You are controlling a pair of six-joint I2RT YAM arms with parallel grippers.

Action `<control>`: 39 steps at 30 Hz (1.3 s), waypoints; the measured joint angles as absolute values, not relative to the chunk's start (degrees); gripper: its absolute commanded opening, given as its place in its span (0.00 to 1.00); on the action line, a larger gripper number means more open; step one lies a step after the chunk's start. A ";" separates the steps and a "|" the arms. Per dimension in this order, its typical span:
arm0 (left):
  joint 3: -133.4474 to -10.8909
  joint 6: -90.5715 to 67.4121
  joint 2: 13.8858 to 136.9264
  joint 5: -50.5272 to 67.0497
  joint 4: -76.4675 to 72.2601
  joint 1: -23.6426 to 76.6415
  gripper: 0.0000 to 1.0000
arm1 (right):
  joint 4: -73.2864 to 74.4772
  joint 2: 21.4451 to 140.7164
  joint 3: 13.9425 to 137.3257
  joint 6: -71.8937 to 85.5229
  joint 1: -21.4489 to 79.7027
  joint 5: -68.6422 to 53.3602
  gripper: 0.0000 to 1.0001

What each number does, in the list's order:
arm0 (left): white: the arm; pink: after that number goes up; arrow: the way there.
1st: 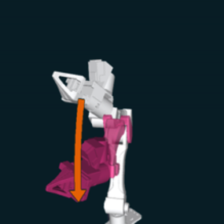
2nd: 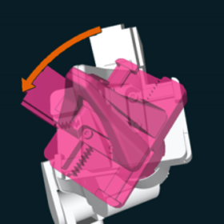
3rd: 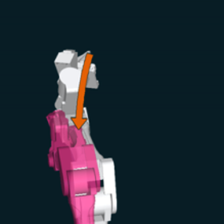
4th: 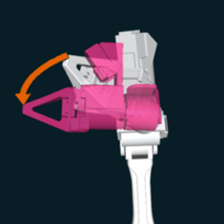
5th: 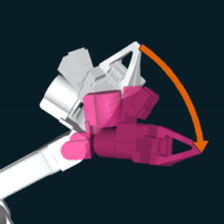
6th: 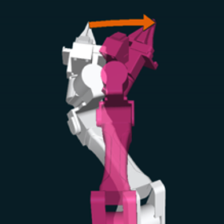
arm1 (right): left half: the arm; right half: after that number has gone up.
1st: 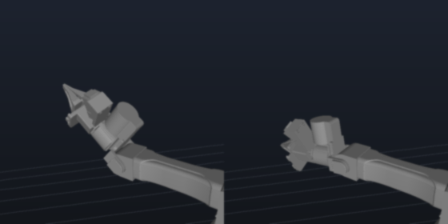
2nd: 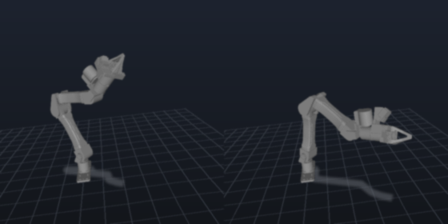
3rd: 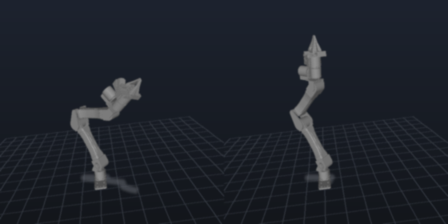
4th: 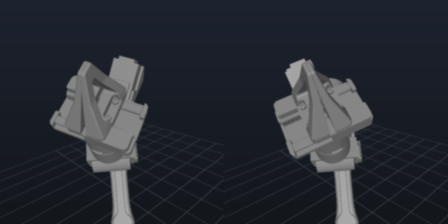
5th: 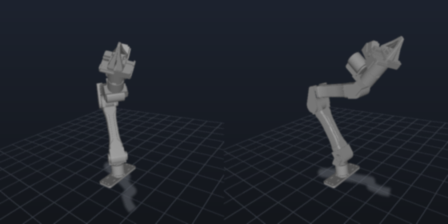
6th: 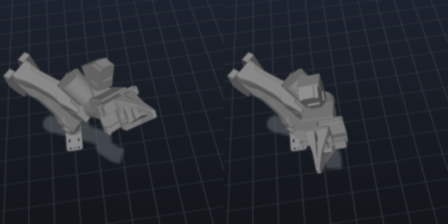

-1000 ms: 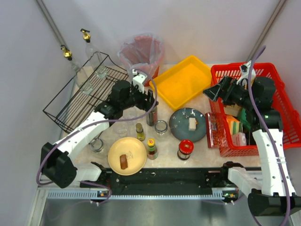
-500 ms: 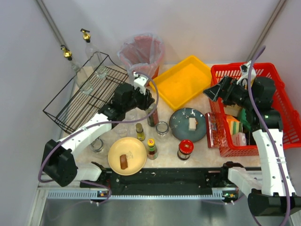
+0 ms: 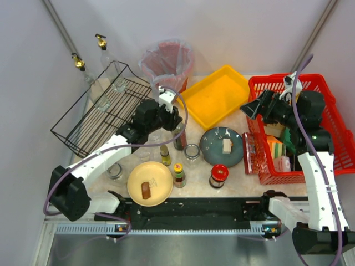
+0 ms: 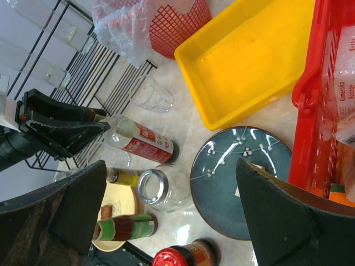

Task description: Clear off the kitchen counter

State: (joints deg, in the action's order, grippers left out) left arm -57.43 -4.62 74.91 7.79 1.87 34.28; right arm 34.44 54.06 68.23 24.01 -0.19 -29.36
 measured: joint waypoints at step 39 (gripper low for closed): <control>-97.51 -5.78 67.99 -36.01 39.31 34.37 0.00 | 35.59 53.04 69.45 25.17 -0.19 -30.17 0.97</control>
State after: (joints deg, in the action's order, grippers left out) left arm -97.51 -5.78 67.99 -36.01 39.31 34.37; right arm 35.59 53.04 69.45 25.17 -0.19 -30.17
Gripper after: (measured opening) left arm 0.402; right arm 0.967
